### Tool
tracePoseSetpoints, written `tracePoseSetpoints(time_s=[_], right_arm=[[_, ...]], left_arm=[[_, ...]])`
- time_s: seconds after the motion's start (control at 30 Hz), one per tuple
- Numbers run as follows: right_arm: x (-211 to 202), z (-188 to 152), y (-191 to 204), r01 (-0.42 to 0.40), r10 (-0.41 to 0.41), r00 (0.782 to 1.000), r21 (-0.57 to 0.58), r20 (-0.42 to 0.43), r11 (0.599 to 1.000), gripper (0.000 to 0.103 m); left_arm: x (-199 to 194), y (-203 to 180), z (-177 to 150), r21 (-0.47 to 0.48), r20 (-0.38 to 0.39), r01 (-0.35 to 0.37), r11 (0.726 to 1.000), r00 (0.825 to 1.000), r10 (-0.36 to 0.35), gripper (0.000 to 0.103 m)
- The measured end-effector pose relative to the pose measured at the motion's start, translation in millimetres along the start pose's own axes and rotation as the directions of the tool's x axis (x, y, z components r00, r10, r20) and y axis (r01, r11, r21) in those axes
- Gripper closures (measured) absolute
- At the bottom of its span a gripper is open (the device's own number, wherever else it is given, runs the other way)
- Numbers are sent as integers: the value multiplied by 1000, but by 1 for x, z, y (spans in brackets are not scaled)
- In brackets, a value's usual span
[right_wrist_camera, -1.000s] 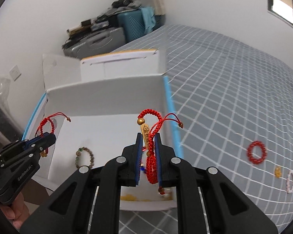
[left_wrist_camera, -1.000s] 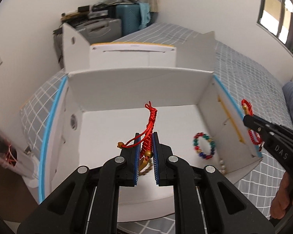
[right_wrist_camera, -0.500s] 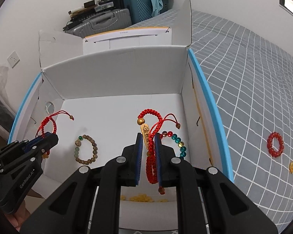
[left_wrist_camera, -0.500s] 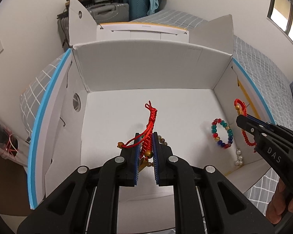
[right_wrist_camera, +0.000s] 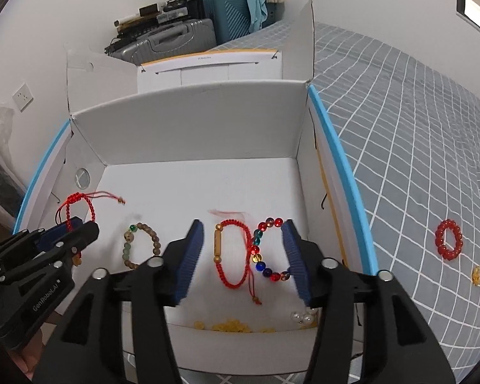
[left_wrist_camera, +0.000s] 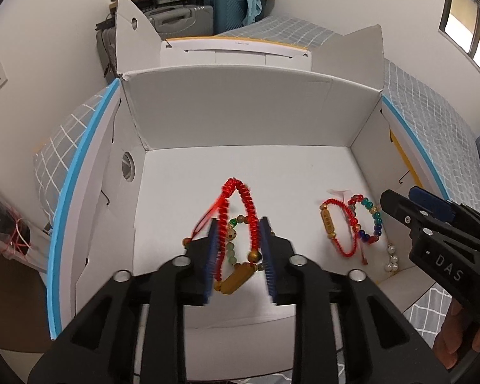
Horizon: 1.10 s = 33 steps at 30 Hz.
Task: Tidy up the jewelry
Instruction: 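Open both tools to drop the red cord bracelets into the box, then move both tools back over the red and pink bead bracelets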
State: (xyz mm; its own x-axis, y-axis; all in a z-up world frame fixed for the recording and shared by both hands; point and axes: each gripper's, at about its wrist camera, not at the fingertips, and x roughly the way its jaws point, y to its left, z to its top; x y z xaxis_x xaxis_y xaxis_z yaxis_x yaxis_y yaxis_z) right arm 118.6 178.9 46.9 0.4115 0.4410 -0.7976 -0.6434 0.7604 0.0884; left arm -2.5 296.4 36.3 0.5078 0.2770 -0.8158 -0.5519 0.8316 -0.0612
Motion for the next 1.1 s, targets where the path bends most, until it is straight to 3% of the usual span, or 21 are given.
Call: tracePoseSetpoints(time_s=[0.23, 0.5, 0.73, 1.1], right_arm=[[-24, 4, -7, 4, -4, 997, 6, 73, 1000, 28], [-52, 5, -31, 41, -45, 989, 30, 144, 999, 14], [-76, 0, -73, 98, -111, 977, 78, 182, 992, 9], [-110, -29, -161, 227, -264, 945, 194, 193, 955, 8]], left_arm=[[-13, -2, 2, 6, 44, -11, 1000, 999, 10, 46], [-29, -12, 6, 18, 86, -9, 1000, 996, 8, 33], [-36, -41, 13, 62, 118, 17, 998, 993, -25, 20], [-44, -124, 19, 190, 137, 110, 976, 981, -137, 11]])
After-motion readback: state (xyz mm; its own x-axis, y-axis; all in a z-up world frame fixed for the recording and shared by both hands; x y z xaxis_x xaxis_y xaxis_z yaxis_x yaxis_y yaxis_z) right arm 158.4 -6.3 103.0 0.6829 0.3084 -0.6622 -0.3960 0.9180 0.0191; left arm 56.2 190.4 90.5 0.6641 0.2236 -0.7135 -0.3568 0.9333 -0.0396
